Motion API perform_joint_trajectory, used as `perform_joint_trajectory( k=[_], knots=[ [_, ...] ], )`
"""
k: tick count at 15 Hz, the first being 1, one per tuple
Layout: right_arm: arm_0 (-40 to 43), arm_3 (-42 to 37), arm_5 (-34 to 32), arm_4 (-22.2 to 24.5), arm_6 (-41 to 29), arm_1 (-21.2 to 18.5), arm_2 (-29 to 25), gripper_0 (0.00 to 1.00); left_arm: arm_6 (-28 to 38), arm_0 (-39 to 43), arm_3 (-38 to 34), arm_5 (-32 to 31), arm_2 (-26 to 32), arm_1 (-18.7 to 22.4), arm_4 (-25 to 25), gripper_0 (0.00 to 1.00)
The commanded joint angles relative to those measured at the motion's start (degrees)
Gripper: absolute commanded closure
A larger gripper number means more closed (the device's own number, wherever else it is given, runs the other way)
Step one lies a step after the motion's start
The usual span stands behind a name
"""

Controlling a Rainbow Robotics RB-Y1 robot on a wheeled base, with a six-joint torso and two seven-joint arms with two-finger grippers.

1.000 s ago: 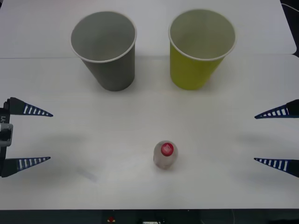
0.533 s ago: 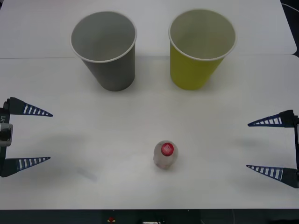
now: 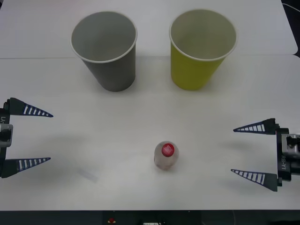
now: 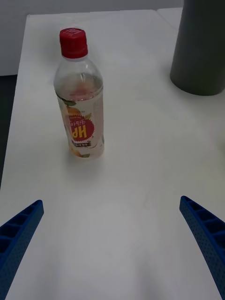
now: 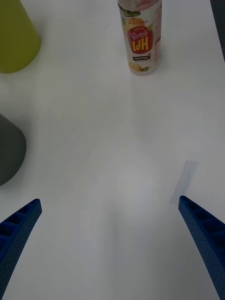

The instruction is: Put the can into the green bin and the plastic bottle into the gray bin

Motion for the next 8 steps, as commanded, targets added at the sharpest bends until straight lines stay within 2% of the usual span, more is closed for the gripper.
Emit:
perform_joint_trajectory(
  k=[1,4,8],
  knots=[
    [-3.1,2.7,0.0,-0.4,1.3,2.2,4.0,0.0,0.0,0.0,0.0,0.0,0.0,0.0,0.0,0.0],
    [-6.2,5.7,0.0,-1.3,5.3,4.1,8.0,0.0,0.0,0.0,0.0,0.0,0.0,0.0,0.0,0.0],
    [-11.4,13.4,-0.1,-9.0,15.1,5.8,16.5,0.0,0.0,0.0,0.0,0.0,0.0,0.0,0.0,0.0]
  ],
)
